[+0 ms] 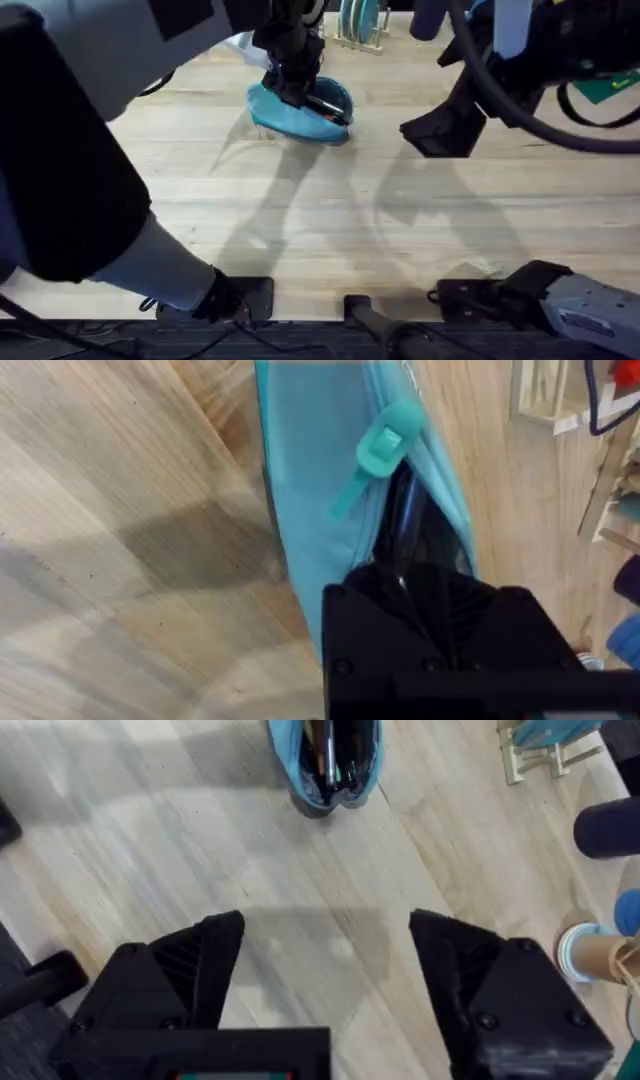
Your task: Unzip the bag, pick up the pens from the table one at a time and place them inside, then zip the bag closed.
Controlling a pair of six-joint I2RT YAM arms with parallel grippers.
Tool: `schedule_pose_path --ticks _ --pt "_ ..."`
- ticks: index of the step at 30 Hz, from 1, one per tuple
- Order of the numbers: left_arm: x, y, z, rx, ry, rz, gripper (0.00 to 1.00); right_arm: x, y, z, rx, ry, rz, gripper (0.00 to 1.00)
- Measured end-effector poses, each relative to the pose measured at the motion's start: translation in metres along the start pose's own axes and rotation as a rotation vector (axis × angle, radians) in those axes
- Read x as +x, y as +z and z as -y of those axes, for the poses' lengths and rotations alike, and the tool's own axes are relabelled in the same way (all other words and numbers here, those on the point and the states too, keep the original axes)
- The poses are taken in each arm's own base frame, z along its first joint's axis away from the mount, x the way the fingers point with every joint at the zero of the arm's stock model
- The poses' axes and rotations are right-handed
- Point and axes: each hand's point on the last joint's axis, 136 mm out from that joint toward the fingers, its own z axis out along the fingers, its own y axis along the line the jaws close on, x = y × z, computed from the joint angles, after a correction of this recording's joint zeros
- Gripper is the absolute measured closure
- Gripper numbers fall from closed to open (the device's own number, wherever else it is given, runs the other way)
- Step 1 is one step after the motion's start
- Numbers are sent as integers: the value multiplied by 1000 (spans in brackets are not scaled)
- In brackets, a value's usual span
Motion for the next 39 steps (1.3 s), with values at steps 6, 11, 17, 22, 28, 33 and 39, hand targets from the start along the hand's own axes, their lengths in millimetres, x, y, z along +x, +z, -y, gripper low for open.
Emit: schedule_pose_path --ticks 6,11,17,22,28,33,39 --pt "0 0 9 35 -1 1 531 0 0 0 0 0 0 3" --pt "1 0 12 49 -4 -8 64 0 0 0 0 0 0 4" --pt "3 0 12 50 -4 -25 48 0 0 0 0 0 0 3" --pt "4 -11 19 63 53 -30 46 0 0 0 0 0 0 3" --pt "-3 -54 38 91 167 10 6 0 0 0 0 0 0 3" --pt "-11 -90 43 95 284 51 4 0 0 0 0 0 0 3" --pt "-19 -102 22 5 363 53 3 0 0 0 0 0 0 3"
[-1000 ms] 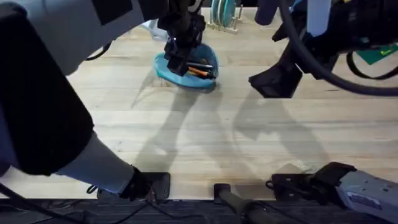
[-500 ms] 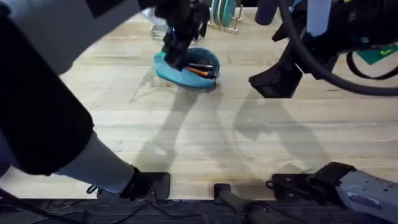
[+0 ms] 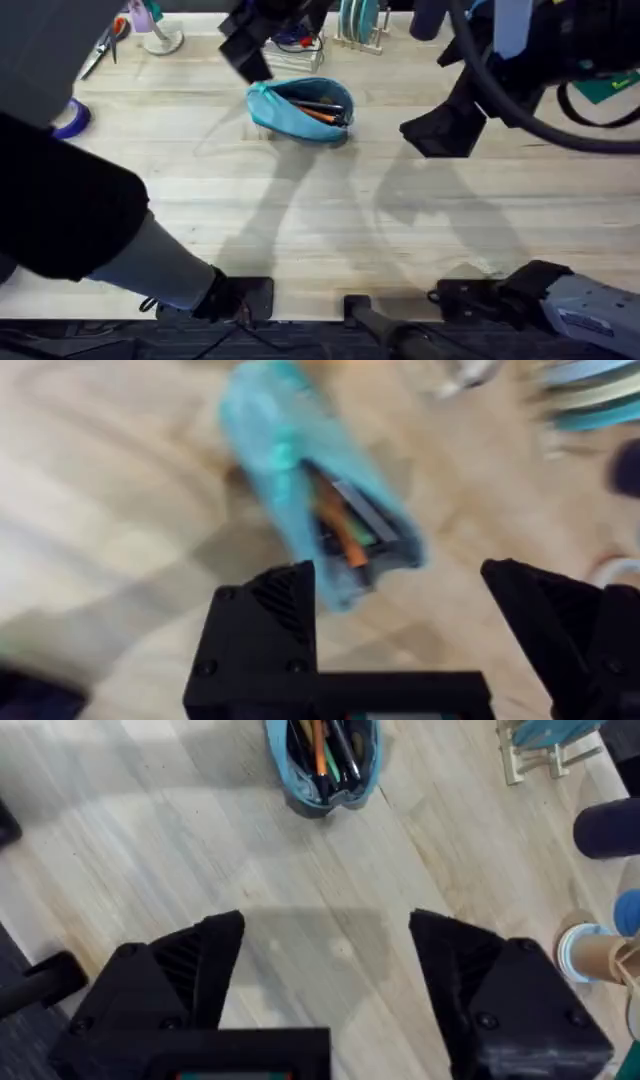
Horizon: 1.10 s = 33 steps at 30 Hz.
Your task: Unzip the bag, pick up the pens from the table one at a time and place them inside, then zip the bag closed.
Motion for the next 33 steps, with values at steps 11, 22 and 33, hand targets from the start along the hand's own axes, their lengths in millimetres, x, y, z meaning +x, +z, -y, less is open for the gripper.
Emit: schedule_pose_path --ticks 11,22,33 --pt "-27 -17 -109 -408 0 8 5 -1 0 0 2 0 3 3" --pt "-51 -16 -116 -413 271 0 7 -4 12 4 -5 2 -11 3" --pt "-79 -9 -104 -325 383 46 7 -12 12 8 11 -3 22 3"
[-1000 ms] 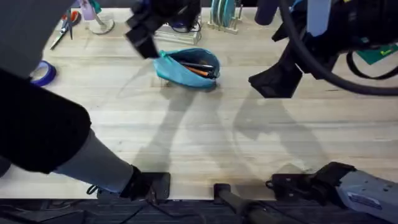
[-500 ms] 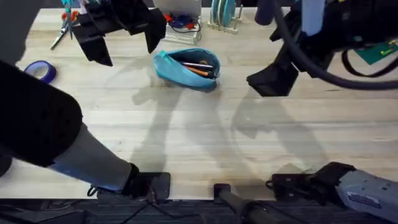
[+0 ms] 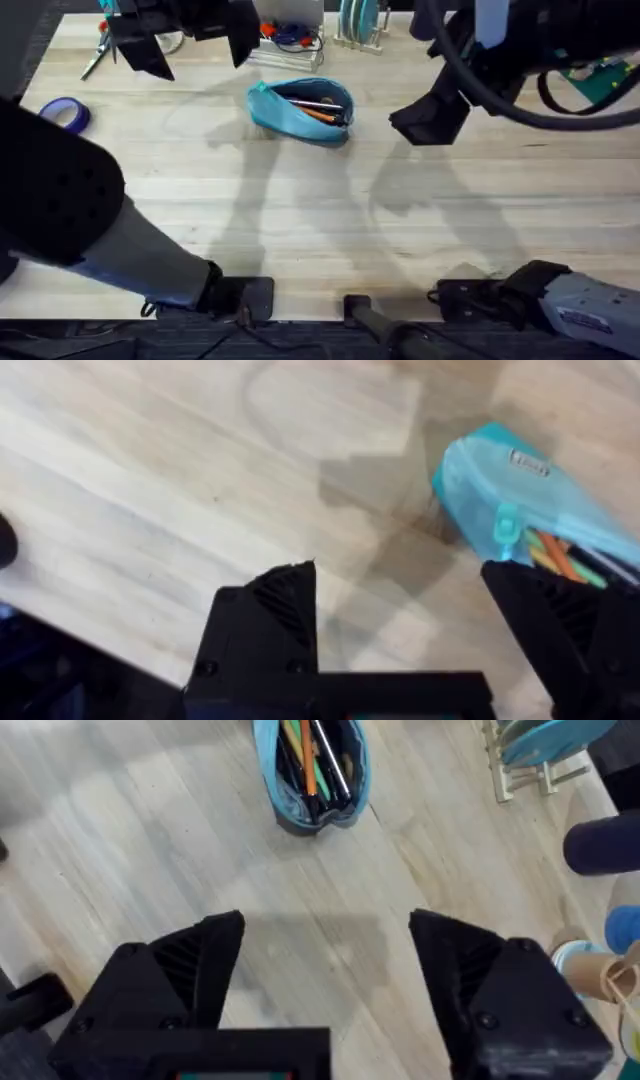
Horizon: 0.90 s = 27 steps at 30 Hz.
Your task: Unzip the bag, pick up the pens from the table one at a time and place them inside, then zip the bag closed.
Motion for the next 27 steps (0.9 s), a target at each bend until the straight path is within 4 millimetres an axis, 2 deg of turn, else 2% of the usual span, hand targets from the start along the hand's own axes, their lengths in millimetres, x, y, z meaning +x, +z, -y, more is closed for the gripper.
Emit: schedule_pose_path --ticks 3,9,17,21,27 --pt "-4 -2 0 33 1 51 7 -1 0 1 2 -1 4 4" --pt "13 -10 -11 166 43 130 7 -6 1 3 12 -3 24 3" --pt "41 -4 -47 363 116 93 8 -20 14 12 25 4 54 3" --pt "48 -2 -51 456 208 72 7 -28 21 13 13 9 77 3" --pt "50 -10 -49 588 386 121 7 -34 30 14 -2 11 92 3"
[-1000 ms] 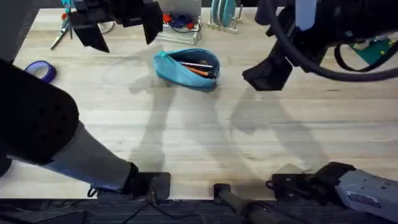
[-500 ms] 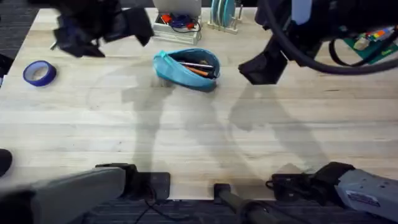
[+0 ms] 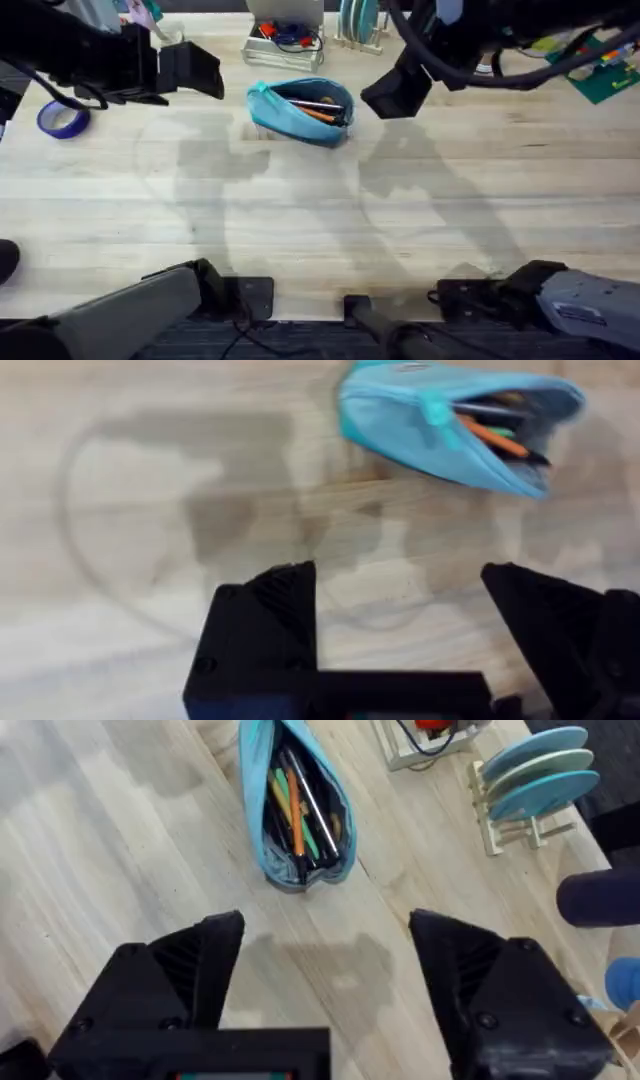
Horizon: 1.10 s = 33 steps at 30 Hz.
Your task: Unzip the bag, pick up the pens from the table one at a time and place them inside, then zip the bag closed.
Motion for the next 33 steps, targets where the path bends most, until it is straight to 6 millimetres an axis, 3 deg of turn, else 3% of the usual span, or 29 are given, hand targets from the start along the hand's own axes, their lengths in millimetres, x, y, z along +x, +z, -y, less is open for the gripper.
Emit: schedule_pose_path --ticks 6,11,15,19,28,33 --pt "-11 -3 11 88 251 73 7 0 0 -1 -4 0 1 3" --pt "-33 -5 -16 -72 385 127 7 0 0 -1 -7 0 2 4" --pt "-20 -6 -35 -175 391 47 7 0 0 -1 -8 1 1 4" --pt "-24 -8 -45 -233 430 41 7 0 0 -2 -10 1 -1 4" --pt "-8 -4 -32 -128 736 -14 7 0 0 -2 -11 1 2 3" --pt "-5 -4 -39 -39 792 30 7 -2 0 -2 -10 0 7 3"
